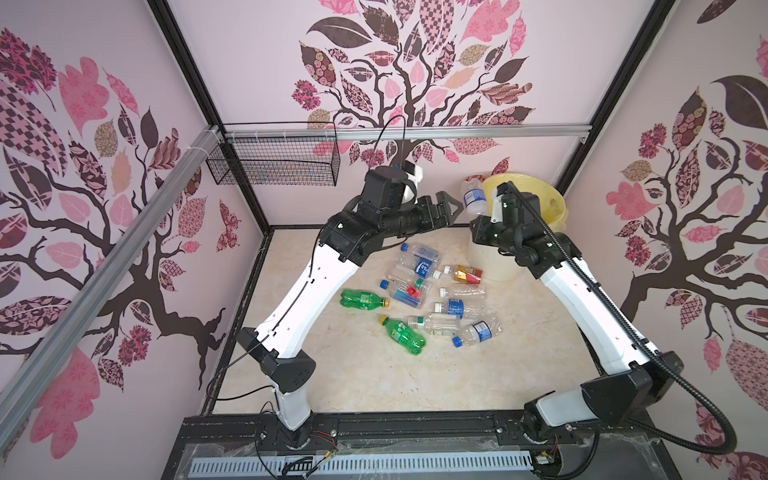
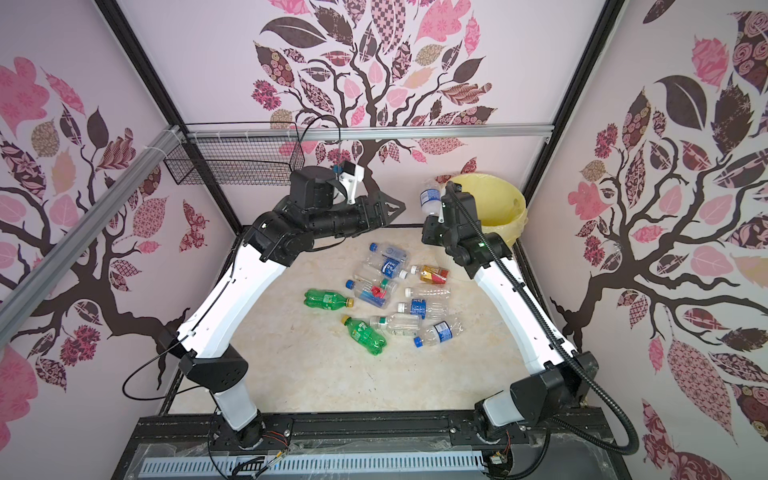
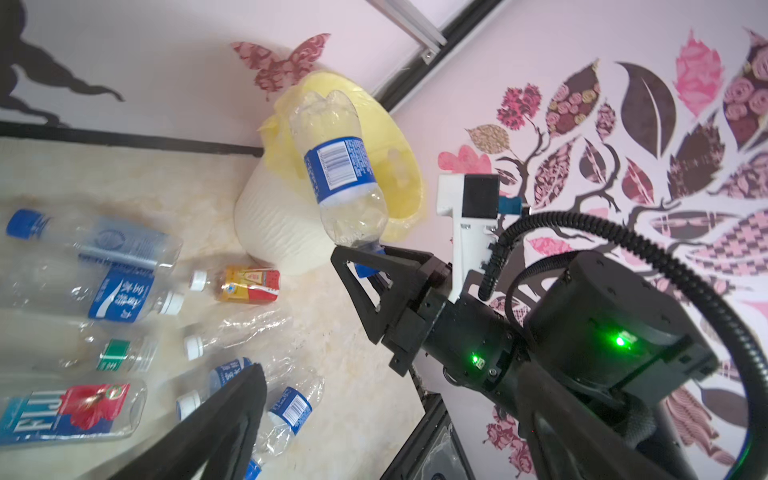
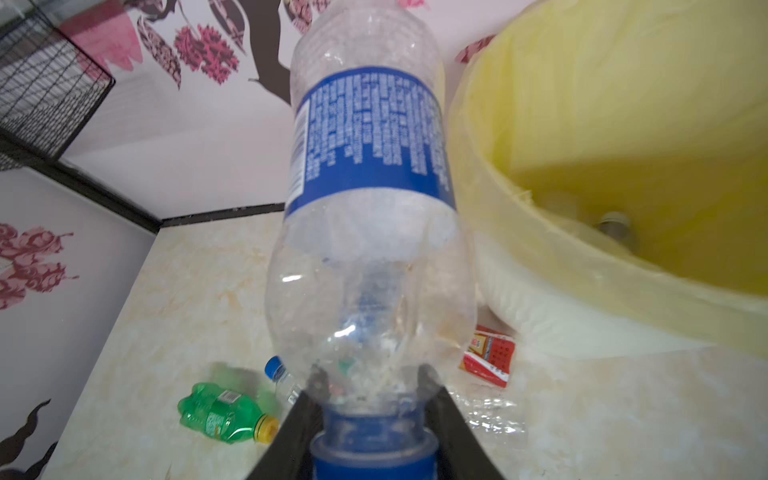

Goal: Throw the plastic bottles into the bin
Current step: 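Raise the blue-label bottle with the right gripper over the bin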

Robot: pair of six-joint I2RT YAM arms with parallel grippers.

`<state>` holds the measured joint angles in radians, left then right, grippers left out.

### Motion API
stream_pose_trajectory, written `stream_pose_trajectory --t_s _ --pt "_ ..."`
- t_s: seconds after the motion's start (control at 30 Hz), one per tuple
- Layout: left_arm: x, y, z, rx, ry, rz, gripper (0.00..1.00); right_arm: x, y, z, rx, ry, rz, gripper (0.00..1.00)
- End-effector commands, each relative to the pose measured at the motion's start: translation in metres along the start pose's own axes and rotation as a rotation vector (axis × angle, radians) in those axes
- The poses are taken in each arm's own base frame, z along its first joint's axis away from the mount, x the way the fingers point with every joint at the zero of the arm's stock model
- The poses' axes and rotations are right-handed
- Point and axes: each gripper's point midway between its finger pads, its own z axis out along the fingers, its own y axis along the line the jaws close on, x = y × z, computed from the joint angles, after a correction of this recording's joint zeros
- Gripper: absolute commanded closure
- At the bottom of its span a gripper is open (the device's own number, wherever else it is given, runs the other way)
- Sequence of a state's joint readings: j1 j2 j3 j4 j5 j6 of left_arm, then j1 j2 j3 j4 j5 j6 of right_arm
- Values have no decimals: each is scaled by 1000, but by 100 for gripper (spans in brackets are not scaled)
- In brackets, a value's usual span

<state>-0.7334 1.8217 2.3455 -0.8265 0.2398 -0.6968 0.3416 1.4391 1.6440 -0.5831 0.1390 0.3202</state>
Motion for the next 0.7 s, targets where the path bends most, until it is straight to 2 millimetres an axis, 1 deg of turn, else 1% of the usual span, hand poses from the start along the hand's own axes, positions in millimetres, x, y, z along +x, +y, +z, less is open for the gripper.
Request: stream_pose_trajectory --t_s 0.0,0.13,0.23,0.33,0.43,0.47,0.53,0.6,0.63,0.67 --pt "-1 -12 -6 -12 -16 132 3 -77 -7 -63 55 -273 3 84" --pt "-1 -14 -7 -6 -18 163 3 -117 -12 -93 99 -418 3 82" --pt "-2 -17 -11 0 -23 179 3 -140 -13 -111 124 -502 -6 82" --pt "-3 -20 -16 11 -25 181 3 -158 -15 -124 158 -571 -19 82" --pt "-3 -25 -22 22 -29 187 3 -170 -17 -131 183 -617 -35 82" --pt "-4 -26 -24 23 -33 186 3 -173 -17 -133 192 -628 -40 82" --pt "-5 -28 -25 33 -36 192 3 -177 -18 -129 210 -636 -60 82" --pt "-7 -29 -28 31 -41 197 3 -176 -20 -118 240 -627 -83 82" --pt "-6 -29 -28 29 -41 200 3 -175 -23 -109 249 -613 -86 82" --pt "-6 -29 -29 28 -40 202 3 -173 -29 -97 257 -592 -79 82"
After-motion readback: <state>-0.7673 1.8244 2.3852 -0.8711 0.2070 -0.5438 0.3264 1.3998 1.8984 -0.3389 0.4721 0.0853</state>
